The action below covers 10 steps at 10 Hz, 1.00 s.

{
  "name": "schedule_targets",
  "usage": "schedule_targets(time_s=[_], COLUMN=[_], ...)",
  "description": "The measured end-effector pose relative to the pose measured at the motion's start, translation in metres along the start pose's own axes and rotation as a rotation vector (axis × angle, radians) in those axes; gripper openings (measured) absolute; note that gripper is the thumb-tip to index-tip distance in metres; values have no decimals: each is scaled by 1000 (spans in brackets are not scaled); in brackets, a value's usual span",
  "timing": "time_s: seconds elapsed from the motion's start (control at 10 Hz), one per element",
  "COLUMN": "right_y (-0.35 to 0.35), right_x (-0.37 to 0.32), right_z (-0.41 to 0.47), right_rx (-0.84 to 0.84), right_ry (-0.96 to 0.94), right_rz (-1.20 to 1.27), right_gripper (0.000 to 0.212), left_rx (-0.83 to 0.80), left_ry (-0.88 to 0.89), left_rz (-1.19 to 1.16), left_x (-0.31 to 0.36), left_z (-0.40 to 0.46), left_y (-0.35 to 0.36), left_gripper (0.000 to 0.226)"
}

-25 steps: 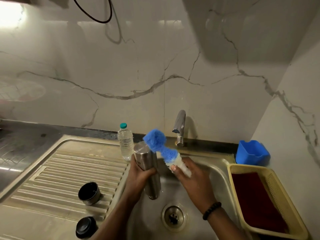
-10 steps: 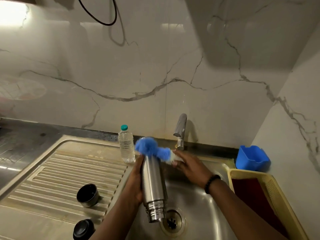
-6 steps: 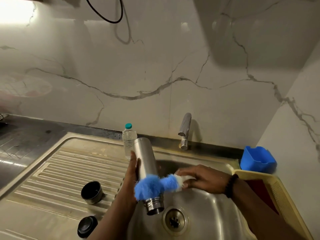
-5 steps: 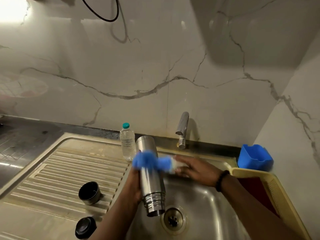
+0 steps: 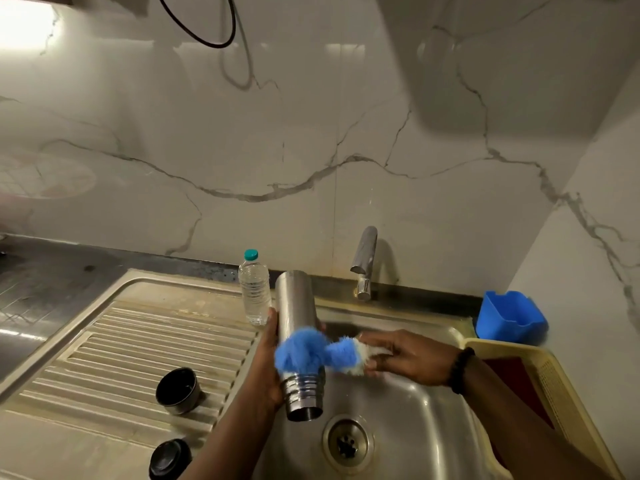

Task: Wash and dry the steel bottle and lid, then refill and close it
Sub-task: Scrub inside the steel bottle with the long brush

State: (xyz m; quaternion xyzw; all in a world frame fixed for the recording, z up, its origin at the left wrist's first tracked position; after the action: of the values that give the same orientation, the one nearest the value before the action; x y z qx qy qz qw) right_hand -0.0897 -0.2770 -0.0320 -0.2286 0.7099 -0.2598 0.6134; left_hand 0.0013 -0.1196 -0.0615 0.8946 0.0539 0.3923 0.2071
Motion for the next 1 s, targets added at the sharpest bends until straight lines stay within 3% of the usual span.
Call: schedule_targets(time_s=[0.1,0.2,0.3,0.4,0.5,0.6,0.7,0.8,0.9,1.0], right_y=[-23,-41,-43,-21,-10,-24,-40,-39,-20,-10], right_x=[-7,-15,-15,-10,-2,0,-4,-4,0,-3], right_z=[15,28,30,16,5,16,28,28,14,5], right_rx=[343,557,467,112,12,316,582,451,56,-75], right_ry=[82,66,103,74,-2,71,58,81,24,-46], right_rz=[38,-9,21,-48,-62,91,63,87,-46,-100], right_gripper=[41,48,48,43,37,38,44,45,38,37], left_rx=[-197,-241,-222,-125,-145,-261,-345,-384,-182,-114], left_ry=[-31,-72,-78,88,110,-49,-147,-173,22,96], left_rz=[-15,-36,-16,-4,15,-35,-83,-122,-49,-11], left_x=[-14,-20,-13,1,7,-8,-15,-12,2,5], left_z=[17,8,6,12,4,7,13,11,25,27], left_y=[11,16,18,13,12,14,16,17,2,1], left_gripper=[68,89,73,42,46,84,110,95,61,62])
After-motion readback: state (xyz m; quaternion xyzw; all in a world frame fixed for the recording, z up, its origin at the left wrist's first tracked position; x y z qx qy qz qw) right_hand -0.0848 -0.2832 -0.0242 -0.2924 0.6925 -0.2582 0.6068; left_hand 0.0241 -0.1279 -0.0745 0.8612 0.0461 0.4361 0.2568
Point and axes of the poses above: each hand's wrist, its own z-axis towards the middle knuckle, its own y-axis out of the palm, x = y × z, the point moved 8 cm from there along z, towards the middle knuckle, and after that the axes turned 13 degrees about x, right-handed, at the moved point
